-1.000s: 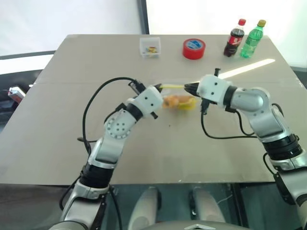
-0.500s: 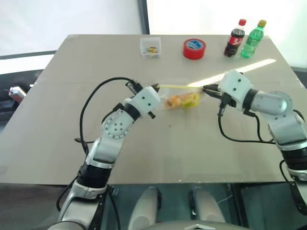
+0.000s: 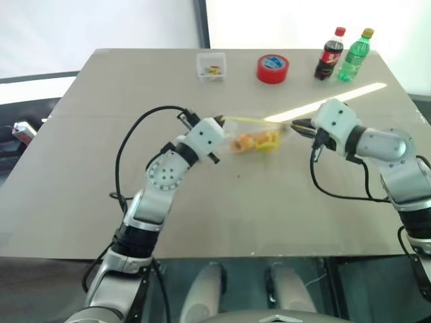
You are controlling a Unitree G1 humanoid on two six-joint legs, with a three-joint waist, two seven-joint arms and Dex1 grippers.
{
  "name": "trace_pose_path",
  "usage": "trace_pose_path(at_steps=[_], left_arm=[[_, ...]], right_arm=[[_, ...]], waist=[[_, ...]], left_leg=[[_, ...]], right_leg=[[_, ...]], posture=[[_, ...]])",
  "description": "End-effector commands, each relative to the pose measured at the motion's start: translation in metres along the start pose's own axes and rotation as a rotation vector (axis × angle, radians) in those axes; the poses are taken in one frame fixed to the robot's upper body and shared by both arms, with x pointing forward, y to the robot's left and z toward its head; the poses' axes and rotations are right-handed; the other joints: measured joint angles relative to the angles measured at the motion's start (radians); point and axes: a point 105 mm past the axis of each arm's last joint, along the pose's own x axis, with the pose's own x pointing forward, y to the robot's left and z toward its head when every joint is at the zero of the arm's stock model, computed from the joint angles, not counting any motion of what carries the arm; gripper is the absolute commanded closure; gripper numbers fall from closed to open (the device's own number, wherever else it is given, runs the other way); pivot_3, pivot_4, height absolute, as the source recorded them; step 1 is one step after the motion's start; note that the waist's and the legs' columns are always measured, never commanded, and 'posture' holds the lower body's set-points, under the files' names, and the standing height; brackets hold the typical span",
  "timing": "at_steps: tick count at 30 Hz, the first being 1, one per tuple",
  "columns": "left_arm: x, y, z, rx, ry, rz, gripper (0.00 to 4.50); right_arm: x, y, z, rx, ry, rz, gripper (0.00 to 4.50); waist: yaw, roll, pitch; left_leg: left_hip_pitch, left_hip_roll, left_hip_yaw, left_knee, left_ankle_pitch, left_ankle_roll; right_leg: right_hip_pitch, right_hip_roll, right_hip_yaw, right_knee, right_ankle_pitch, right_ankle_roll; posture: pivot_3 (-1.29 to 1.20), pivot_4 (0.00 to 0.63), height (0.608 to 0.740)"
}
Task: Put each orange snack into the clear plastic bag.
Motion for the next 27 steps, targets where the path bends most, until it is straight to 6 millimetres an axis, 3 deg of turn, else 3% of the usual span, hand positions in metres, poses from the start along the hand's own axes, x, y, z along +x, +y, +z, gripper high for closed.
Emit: trace_pose_path(at_steps=[1, 4, 5, 11, 15, 18, 20, 23, 27], left_arm=[[0.003, 0.016, 0.014, 0.019, -0.067, 0.056, 3.04], [0.004, 0.015, 0.020, 0.010, -0.102, 0.046, 1.64], [0.001, 0.013, 0.023, -0.012, -0.121, 0.032, 1.23], [-0.024, 0.004, 0.032, -0.205, -0.155, -0.056, 1.23], [-0.058, -0.008, 0.013, -0.387, -0.026, -0.111, 1.23], [-0.092, -0.034, -0.010, -0.488, 0.130, -0.242, 1.23], [-0.116, -0.050, -0.018, -0.558, 0.202, -0.326, 1.23], [-0.143, -0.054, -0.024, -0.702, 0.254, -0.312, 1.23], [-0.162, -0.040, -0.033, -0.802, 0.291, -0.228, 1.23]], right_arm=[[-0.002, -0.024, 0.008, -0.021, -0.027, -0.094, 2.51], [-0.001, -0.026, 0.010, -0.032, -0.039, -0.109, 1.10], [-0.004, -0.026, 0.012, -0.011, -0.053, -0.102, 1.08], [-0.030, -0.007, 0.010, 0.132, -0.049, 0.021, 1.08], [-0.056, 0.031, 0.006, 0.309, -0.021, 0.213, 1.08], [-0.082, 0.070, 0.001, 0.419, 0.048, 0.419, 1.08], [-0.094, 0.085, -0.004, 0.482, 0.077, 0.482, 1.08], [-0.106, 0.094, -0.030, 0.617, 0.120, 0.399, 1.08], [-0.121, 0.089, -0.061, 0.761, 0.091, 0.224, 1.08]], waist=[[0.000, 0.000, 0.000], [0.001, 0.000, 0.000], [0.001, 0.000, 0.000], [0.002, 0.000, 0.000], [0.001, 0.000, 0.000], [0.000, 0.001, 0.000], [0.000, 0.001, 0.000], [0.003, -0.001, 0.000], [0.008, -0.002, 0.001]], left_leg=[[0.000, 0.000, 0.000, 0.000, 0.000, 0.000], [-0.001, 0.000, 0.000, 0.000, 0.001, -0.002], [-0.001, 0.000, 0.000, 0.000, 0.001, -0.002], [-0.001, 0.000, -0.002, 0.000, 0.000, 0.000], [-0.001, 0.001, -0.002, 0.000, -0.001, 0.002], [0.000, 0.003, -0.002, -0.001, -0.001, 0.003], [0.002, 0.004, -0.002, -0.001, -0.002, 0.003], [0.007, 0.005, -0.002, -0.001, -0.002, 0.003], [0.023, 0.008, 0.000, -0.001, -0.001, 0.004]], right_leg=[[0.000, 0.000, 0.000, 0.000, 0.000, 0.000], [0.000, 0.000, 0.000, 0.000, 0.000, 0.000], [0.000, 0.000, 0.000, -0.001, 0.000, 0.000], [0.000, 0.000, 0.001, -0.003, 0.000, 0.000], [0.000, 0.000, 0.001, -0.002, 0.000, 0.000], [0.000, 0.000, 0.001, -0.002, 0.000, 0.000], [0.002, 0.000, 0.001, -0.002, 0.000, 0.000], [0.009, 0.001, 0.000, -0.004, 0.000, 0.000], [0.027, 0.000, -0.003, -0.007, -0.004, -0.002]], posture=[[0.00, 0.150, 0.740], [0.00, 0.150, 0.740], [0.00, 0.150, 0.740], [0.00, 0.150, 0.740], [0.00, 0.150, 0.740], [0.00, 0.150, 0.740], [0.00, 0.150, 0.740], [0.00, 0.150, 0.740], [0.00, 0.150, 0.740]])
